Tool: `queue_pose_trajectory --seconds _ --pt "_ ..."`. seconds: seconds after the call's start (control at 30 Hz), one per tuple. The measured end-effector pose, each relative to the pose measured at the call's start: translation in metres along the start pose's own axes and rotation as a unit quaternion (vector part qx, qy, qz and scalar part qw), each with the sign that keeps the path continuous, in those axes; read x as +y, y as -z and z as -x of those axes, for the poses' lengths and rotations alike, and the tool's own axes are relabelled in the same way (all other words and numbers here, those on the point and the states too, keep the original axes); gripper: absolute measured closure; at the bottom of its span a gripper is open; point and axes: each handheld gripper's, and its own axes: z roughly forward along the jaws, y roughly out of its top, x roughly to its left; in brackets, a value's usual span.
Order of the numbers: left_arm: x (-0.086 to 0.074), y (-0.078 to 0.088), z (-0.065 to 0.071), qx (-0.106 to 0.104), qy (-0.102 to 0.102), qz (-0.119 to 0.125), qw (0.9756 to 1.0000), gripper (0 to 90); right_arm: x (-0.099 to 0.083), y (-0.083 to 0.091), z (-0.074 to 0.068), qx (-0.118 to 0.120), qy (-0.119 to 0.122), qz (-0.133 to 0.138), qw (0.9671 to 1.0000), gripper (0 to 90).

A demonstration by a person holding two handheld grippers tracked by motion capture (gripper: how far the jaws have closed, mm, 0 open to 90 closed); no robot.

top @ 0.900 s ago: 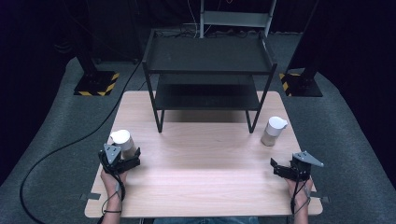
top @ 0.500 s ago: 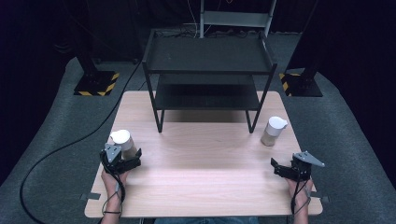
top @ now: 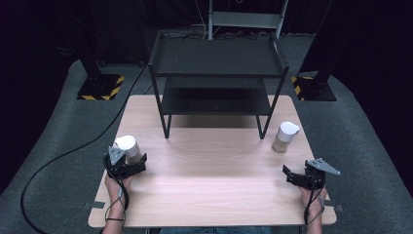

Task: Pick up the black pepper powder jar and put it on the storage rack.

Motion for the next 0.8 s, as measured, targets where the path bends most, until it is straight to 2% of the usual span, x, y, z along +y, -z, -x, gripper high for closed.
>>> queue_pose_trajectory --seconds 0.17,0.23,0.27,0.33,0.4,0.5,0.57,0.6,0.8 --pt "0.0026 -0.0037 0.0005 -0.002 0.000 -0.007 1.0000 0.0 -0.0002 0.0001 0.0008 0.002 0.000 0.001 1.0000 0.0" --pt "0.0022 -0.0048 0.0032 0.007 -0.003 -0.007 0.9999 0.0 -0.0007 0.0003 0.0011 0.003 -0.001 0.002 1.0000 0.0" --pt "0.0034 -0.0058 0.0015 0.002 -0.001 -0.012 0.9999 0.0 -0.0010 0.0004 0.0014 0.003 -0.002 0.003 1.0000 0.0" --pt "0.0055 -0.0078 0.0033 0.011 -0.002 -0.022 0.9997 0.2 -0.0013 0.0006 0.0019 0.004 -0.004 0.004 1.0000 0.0" --pt "0.0027 -0.0075 -0.0017 -0.004 0.003 -0.017 0.9998 10.5 -0.0015 0.0008 0.0024 0.005 -0.005 0.004 1.0000 0.0" --pt "0.0004 -0.0067 0.0001 0.007 0.005 -0.013 0.9999 19.7 -0.0016 0.0009 0.0025 0.005 -0.005 0.004 1.0000 0.0" --pt "-0.0013 -0.0058 -0.0031 0.006 0.015 -0.009 0.9998 28.2 -0.0013 0.0006 0.0026 0.006 -0.004 0.004 1.0000 0.0" --pt "-0.0018 -0.0058 -0.0049 0.003 0.018 -0.008 0.9998 28.7 -0.0014 0.0006 0.0026 0.007 -0.003 0.004 1.0000 0.0" --pt "-0.0016 -0.0045 -0.0046 0.004 0.002 -0.007 1.0000 29.9 -0.0016 0.0008 0.0033 0.009 -0.003 0.004 0.9999 0.0"
